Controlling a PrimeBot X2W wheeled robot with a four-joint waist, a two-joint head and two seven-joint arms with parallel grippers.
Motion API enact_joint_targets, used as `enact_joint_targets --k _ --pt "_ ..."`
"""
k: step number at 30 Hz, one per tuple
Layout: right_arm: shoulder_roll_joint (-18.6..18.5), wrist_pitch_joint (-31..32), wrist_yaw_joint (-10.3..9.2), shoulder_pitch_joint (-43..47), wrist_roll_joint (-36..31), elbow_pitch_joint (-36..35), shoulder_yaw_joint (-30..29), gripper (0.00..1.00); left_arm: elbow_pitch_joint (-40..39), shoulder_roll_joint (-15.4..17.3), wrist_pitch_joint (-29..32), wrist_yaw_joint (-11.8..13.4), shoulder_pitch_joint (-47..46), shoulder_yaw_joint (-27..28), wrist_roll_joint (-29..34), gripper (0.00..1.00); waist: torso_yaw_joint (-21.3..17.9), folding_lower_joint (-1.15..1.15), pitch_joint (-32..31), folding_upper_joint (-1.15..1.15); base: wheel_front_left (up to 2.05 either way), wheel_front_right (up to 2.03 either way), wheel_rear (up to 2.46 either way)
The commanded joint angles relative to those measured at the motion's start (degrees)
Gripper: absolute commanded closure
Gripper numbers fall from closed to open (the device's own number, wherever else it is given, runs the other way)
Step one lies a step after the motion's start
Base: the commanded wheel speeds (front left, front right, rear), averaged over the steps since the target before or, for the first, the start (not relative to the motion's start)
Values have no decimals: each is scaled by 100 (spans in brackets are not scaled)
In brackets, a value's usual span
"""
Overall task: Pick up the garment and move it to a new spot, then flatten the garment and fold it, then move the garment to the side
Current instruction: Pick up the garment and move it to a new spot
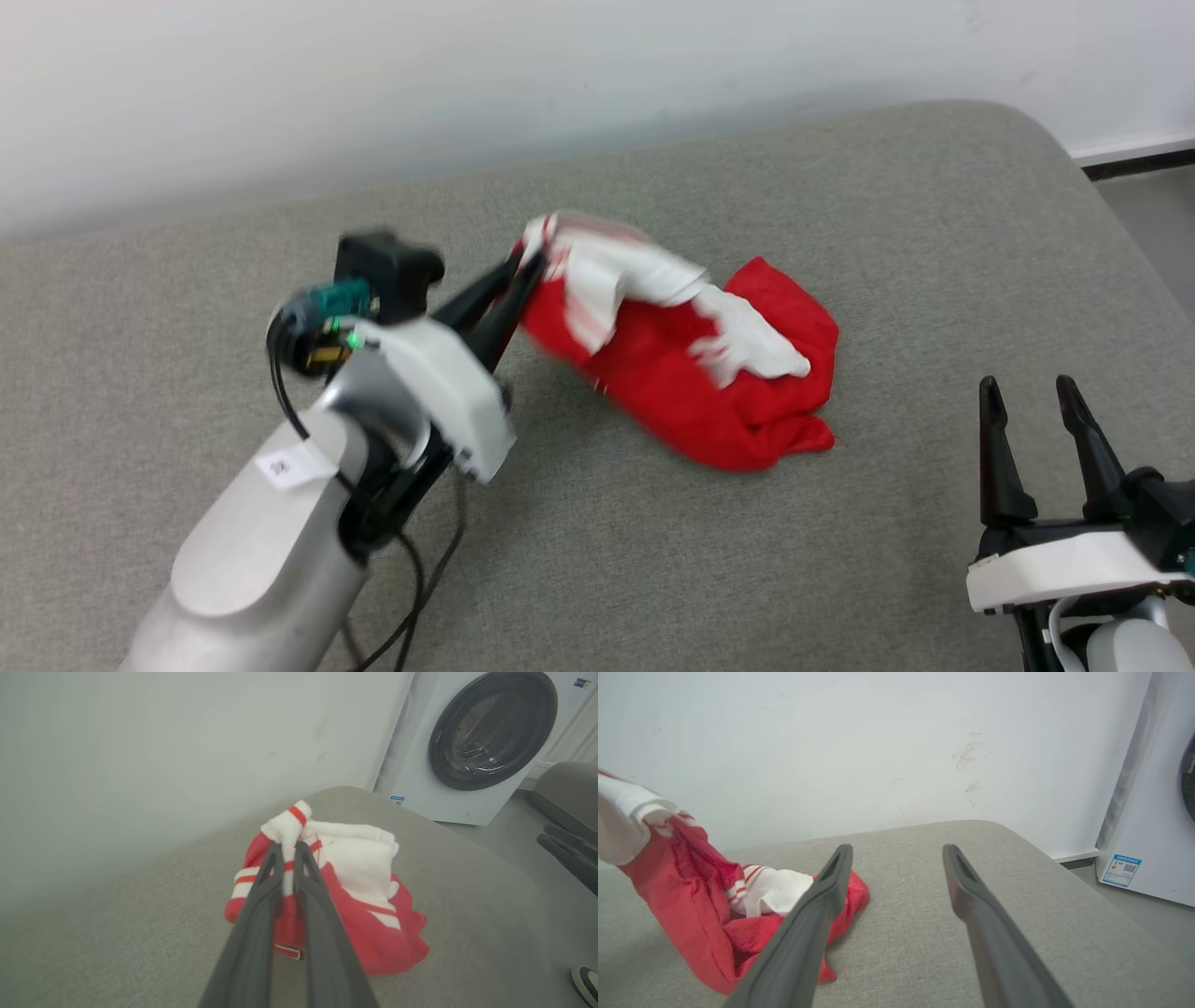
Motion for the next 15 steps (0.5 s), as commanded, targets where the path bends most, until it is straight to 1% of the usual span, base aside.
enact_joint_targets --k 1,3,7,11,13,14,15 --pt "12 -14 -4 -127 -14 -24 -2 0 159 119 -45 -53 153 -48 -22 100 47 -1 102 0 0 0 0" --pt "13 -14 -4 -148 -22 -26 5 0 469 276 -52 -132 331 -163 -61 100 110 -1 168 0 0 0 0" --pt "12 -14 -4 -213 -62 -26 17 0 899 668 -39 -206 470 -376 -95 100 291 -1 305 0 0 0 0" --pt "13 -13 -4 -279 -111 -28 75 0 1330 1107 -54 -227 338 -518 -71 100 480 -1 452 0 0 0 0" --pt "10 -14 -5 -323 -142 -25 83 0 1535 1276 -53 -230 240 -635 -4 100 563 -1 513 0 0 0 0" --pt "11 -14 -5 -341 -151 -25 96 0 1615 1335 -89 -233 188 -697 7 96 601 -1 543 0 0 0 0" --pt "12 -14 -5 -352 -159 -23 103 0 1703 1381 -133 -233 136 -738 -3 59 638 -1 569 0 0 0 0"
